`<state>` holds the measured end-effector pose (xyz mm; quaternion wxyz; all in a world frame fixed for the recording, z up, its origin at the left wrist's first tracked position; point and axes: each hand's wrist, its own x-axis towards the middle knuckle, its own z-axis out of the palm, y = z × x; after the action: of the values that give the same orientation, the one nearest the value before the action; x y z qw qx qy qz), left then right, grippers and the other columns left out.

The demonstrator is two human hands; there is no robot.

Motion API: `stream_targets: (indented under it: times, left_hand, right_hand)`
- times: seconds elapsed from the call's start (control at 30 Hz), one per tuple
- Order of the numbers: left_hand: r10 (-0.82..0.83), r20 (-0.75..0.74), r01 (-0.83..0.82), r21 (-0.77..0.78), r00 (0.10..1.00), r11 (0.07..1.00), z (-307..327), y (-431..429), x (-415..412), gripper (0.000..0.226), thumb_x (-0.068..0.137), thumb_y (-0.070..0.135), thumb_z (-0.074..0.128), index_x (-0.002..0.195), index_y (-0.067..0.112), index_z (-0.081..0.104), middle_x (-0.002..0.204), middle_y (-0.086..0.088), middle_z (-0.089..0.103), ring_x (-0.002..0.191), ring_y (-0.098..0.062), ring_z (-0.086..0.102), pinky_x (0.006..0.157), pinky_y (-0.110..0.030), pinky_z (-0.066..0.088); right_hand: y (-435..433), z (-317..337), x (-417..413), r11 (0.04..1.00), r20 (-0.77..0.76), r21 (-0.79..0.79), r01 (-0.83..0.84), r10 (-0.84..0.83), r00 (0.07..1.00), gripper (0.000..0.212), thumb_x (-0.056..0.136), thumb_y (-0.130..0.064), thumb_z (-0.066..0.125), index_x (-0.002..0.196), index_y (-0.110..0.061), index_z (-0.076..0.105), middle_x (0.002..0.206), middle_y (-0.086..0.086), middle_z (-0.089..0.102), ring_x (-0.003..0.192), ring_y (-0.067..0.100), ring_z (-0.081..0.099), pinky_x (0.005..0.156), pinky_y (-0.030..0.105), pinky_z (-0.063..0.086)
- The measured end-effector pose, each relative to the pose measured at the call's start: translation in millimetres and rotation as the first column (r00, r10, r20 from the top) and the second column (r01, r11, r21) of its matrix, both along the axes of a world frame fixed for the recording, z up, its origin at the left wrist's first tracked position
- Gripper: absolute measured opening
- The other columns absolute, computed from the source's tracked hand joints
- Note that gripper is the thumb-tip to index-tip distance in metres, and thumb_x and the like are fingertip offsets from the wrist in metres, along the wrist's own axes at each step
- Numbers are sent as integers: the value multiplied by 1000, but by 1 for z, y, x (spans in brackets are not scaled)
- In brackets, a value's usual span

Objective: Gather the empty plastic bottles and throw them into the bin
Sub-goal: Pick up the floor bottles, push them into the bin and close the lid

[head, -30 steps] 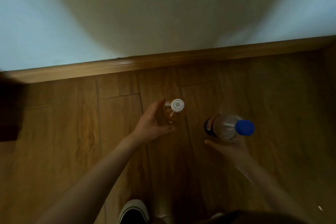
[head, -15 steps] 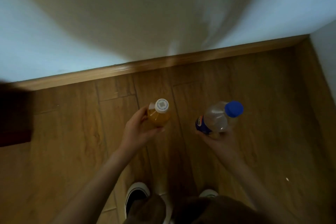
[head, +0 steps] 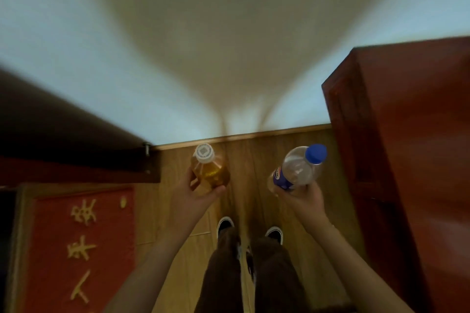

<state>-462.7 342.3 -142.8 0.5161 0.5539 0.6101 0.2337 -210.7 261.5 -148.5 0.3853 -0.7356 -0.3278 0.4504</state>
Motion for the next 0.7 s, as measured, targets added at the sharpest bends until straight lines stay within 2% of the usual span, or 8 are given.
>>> stream_targets:
  times: [0.1,0.2,0.33,0.4,0.47,0.57,0.6,0.7]
  left_hand:
    - [29,-16,-27,72,999,997,99,-15,-23,73,67,29,87,128,35,49,113,25,56,99,10,55,85,-11,45]
    - [45,-14,-43,105,999,994,162,-34,-47,75,64,32,87,127,40,47,113,27,58,101,17,55,86,-12,44]
    - [118,-106,-101,157,987,983,202,-67,-78,67,58,60,82,113,66,44,99,45,59,95,19,54,82,-17,45]
    - [195,-113,-176,155,974,972,208,-92,-89,57,61,57,82,104,69,45,97,42,62,94,20,55,79,-14,43]
    - [327,-91,-312,153,941,938,209,-120,-91,50,69,43,82,101,61,48,95,29,63,91,15,56,74,-8,39]
    - [525,-48,-521,73,850,850,203,-166,-87,50,82,27,75,122,32,47,101,16,60,84,7,56,65,-9,41]
    - [577,-32,-576,25,816,817,197,-183,-86,48,85,27,71,126,24,46,104,10,62,83,5,56,63,-10,43]
    - [733,56,-719,-156,678,677,179,-235,-78,34,90,39,63,117,25,48,108,-1,67,89,-9,66,62,-15,47]
  right_hand:
    - [0,96,-16,998,10,47,-32,31,999,56,73,-7,82,118,-26,52,106,-6,66,98,-2,65,79,16,55]
    - [-1,157,-29,992,21,90,-85,84,996,67,73,-5,81,128,-20,47,110,-10,64,96,-10,63,75,7,51]
    - [-5,187,-37,969,51,99,-228,224,973,69,72,-16,82,131,-24,46,116,-10,65,101,1,65,83,23,57]
    - [-5,191,-41,946,62,93,-311,306,950,63,73,-26,80,127,-27,48,116,-7,65,103,7,65,87,30,57]
    - [-5,190,-43,917,64,95,-387,382,922,61,70,-45,75,123,-30,49,115,-5,65,103,12,65,89,35,56]
    - [-11,177,-46,888,20,61,-457,456,890,59,64,-72,66,113,-42,51,114,-5,64,101,14,65,87,37,55]
    - [-15,171,-47,875,-21,35,-482,483,875,59,66,-72,64,114,-41,52,116,-2,65,101,16,65,88,40,55]
    - [-28,150,-48,846,-150,-119,-520,503,851,60,78,-52,58,127,-18,52,113,5,66,96,21,67,84,41,57]
